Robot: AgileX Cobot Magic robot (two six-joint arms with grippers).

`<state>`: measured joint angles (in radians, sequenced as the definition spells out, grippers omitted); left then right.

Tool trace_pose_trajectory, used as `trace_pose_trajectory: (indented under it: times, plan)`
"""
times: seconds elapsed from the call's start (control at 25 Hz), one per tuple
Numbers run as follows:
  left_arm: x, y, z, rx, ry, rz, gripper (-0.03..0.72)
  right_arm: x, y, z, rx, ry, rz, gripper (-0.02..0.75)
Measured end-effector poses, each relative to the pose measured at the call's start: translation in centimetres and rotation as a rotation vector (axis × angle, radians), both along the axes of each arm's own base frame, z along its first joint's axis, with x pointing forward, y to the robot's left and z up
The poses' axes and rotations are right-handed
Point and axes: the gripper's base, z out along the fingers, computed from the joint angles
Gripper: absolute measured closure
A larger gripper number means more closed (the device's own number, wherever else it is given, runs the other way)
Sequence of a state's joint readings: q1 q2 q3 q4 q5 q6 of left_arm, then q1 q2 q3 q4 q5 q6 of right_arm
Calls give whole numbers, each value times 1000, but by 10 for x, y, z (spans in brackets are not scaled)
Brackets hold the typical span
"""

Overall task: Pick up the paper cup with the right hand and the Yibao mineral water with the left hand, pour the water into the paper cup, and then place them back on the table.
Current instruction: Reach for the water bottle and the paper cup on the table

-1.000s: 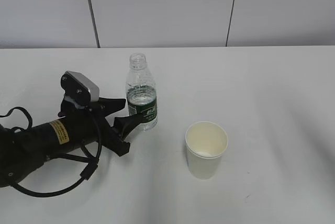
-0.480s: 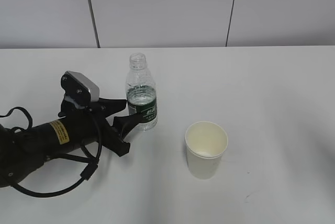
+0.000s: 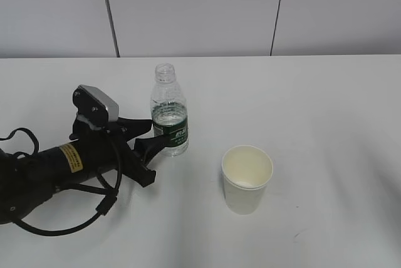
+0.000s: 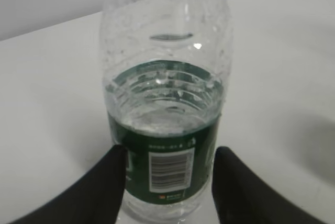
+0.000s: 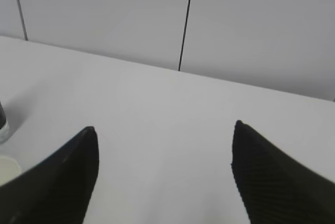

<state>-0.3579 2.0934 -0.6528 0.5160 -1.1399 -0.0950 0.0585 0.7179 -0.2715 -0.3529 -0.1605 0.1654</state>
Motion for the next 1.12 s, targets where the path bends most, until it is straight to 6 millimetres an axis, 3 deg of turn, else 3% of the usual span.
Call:
trace_pose_trajectory:
  times: [0.4,1.12]
  plan:
    - [0,0,0,0,0,0,344,-1,6,-30,30,16,61,150]
    - [0,0,0,0,0,2,380,41,24,-63,81,-54,233,150]
